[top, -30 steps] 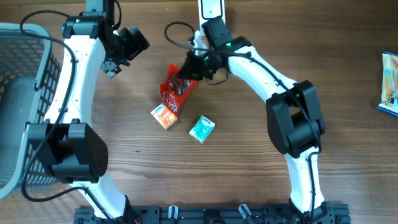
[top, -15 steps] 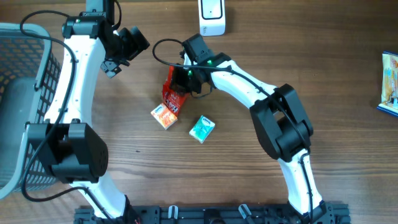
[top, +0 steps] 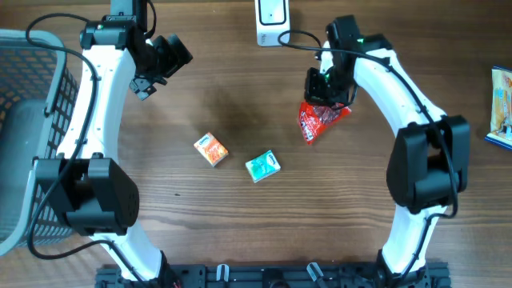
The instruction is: Scan the item barcode
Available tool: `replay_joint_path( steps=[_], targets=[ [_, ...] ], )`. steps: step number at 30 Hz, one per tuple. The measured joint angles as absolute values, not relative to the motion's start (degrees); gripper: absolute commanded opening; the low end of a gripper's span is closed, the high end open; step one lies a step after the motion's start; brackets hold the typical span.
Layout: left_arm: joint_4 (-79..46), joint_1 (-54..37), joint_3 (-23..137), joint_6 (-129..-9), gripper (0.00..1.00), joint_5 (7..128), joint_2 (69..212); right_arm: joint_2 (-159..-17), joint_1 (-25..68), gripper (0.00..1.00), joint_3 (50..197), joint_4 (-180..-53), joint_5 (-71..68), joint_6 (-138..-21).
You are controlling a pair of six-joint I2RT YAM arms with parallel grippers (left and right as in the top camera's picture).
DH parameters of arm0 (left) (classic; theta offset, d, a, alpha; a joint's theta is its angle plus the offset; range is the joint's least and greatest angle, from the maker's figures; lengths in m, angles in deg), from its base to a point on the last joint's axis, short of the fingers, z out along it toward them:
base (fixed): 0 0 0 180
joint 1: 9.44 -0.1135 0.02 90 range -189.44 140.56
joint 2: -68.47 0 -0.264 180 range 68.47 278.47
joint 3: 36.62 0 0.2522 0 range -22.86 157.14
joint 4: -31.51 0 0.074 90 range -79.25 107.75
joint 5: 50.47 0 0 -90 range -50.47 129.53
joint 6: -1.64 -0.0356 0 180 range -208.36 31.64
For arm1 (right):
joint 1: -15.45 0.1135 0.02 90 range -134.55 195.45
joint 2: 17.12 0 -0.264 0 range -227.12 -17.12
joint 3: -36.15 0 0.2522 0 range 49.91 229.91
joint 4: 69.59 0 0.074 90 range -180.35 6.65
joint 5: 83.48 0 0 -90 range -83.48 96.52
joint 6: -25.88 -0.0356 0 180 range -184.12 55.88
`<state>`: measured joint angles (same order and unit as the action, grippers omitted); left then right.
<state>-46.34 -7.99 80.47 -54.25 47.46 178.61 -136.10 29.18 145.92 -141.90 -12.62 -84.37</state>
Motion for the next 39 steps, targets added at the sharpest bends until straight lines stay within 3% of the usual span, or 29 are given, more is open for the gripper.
replay_joint_path(
  steps=[2,8,13,18,28,31,35,39],
  targets=[
    [-46.32,-7.99,80.47,-54.25,1.0,47.46,178.61,-136.1,30.98,0.04,142.64,-140.87,-9.97,-86.19],
    [-46.37,-7.99,80.47,-54.25,1.0,47.46,178.61,-134.2,33.2,0.04,126.44,-118.51,-12.44,-93.93],
    [-46.37,-7.99,80.47,-54.25,1.0,47.46,178.61,-132.95,32.24,0.04,127.32,-126.23,-14.74,-94.73],
    [-46.34,-7.99,80.47,-54.25,1.0,47.46,178.61,-123.0,30.89,0.04,129.02,-121.11,-12.97,-96.11],
    [-46.34,-7.99,80.47,-54.25,1.0,47.46,178.61,-135.29,39.04,0.04,127.4,-120.87,-10.13,-103.52],
    [-46.34,-7.99,80.47,-54.25,1.0,47.46,178.61,-130.76,36.83,0.04,128.89,-126.2,-9.47,-101.47],
    [-46.37,-7.99,80.47,-54.23,1.0,47.46,178.61,-119.05,26.49,0.04,131.82,-125.94,-7.42,-98.78],
    [-46.32,-7.99,80.47,-54.25,1.0,47.43,178.61,-126.24,24.96,0.04,126.64,-113.46,-24.86,-93.47]
  ],
)
